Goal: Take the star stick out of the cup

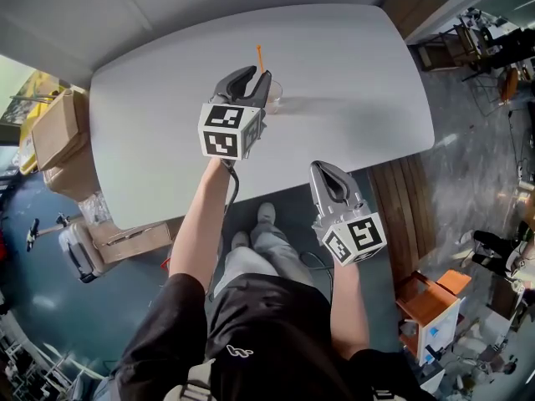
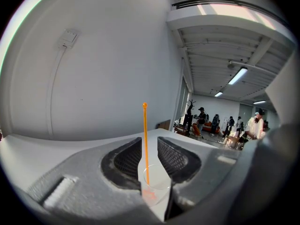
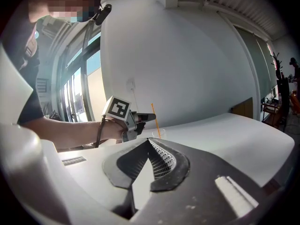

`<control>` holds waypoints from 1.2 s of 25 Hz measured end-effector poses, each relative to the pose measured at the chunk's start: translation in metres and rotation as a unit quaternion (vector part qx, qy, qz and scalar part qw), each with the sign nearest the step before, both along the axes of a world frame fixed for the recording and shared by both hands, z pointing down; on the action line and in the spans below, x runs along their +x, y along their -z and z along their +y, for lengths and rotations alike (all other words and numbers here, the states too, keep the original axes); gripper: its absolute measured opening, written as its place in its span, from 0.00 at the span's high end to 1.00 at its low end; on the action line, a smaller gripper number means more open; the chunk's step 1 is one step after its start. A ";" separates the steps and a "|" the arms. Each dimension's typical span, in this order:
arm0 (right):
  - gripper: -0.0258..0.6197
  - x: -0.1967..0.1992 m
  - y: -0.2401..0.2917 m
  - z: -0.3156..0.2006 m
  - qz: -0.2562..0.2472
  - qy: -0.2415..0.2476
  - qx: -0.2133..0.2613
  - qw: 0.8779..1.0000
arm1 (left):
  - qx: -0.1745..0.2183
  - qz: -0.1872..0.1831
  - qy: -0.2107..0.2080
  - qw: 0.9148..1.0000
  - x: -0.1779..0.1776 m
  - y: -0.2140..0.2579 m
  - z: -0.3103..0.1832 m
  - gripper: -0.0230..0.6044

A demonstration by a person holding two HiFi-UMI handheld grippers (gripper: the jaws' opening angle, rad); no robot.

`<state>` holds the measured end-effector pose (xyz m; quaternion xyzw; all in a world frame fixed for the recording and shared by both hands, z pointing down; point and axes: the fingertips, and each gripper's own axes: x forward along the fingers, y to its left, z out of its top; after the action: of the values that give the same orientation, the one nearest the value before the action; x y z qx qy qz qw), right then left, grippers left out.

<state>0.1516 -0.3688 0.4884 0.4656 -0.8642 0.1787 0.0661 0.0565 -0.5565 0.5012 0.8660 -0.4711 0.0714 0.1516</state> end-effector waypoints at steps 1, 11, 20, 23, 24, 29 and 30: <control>0.95 -0.001 0.000 0.000 0.000 0.003 -0.001 1.000 | -0.002 -0.002 0.002 1.000 -0.001 -0.002 -0.002 0.78; 0.95 0.005 -0.006 -0.002 -0.003 0.006 -0.011 1.000 | 0.001 -0.002 0.002 1.000 0.003 -0.007 -0.013 0.78; 0.95 0.007 -0.010 0.003 -0.007 0.011 -0.019 1.000 | 0.025 0.002 -0.008 1.000 0.012 0.007 -0.007 0.94; 0.95 0.003 -0.009 0.005 -0.009 0.012 -0.019 1.000 | 0.033 0.004 -0.009 0.999 0.011 0.015 -0.003 0.94; 0.95 0.002 -0.009 0.005 -0.010 0.010 -0.021 1.000 | 0.035 0.004 -0.010 0.999 0.010 0.017 -0.002 0.94; 0.95 -0.007 -0.006 0.008 -0.012 0.014 -0.019 1.000 | 0.047 0.004 -0.012 0.999 0.006 0.032 0.003 0.94; 0.95 -0.009 -0.006 0.009 -0.013 0.015 -0.019 1.000 | 0.051 0.001 -0.013 0.999 0.005 0.035 0.004 0.94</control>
<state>0.1430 -0.3599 0.4948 0.4491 -0.8683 0.1996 0.0665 0.0611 -0.5523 0.4661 0.8787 -0.4627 0.0486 0.1068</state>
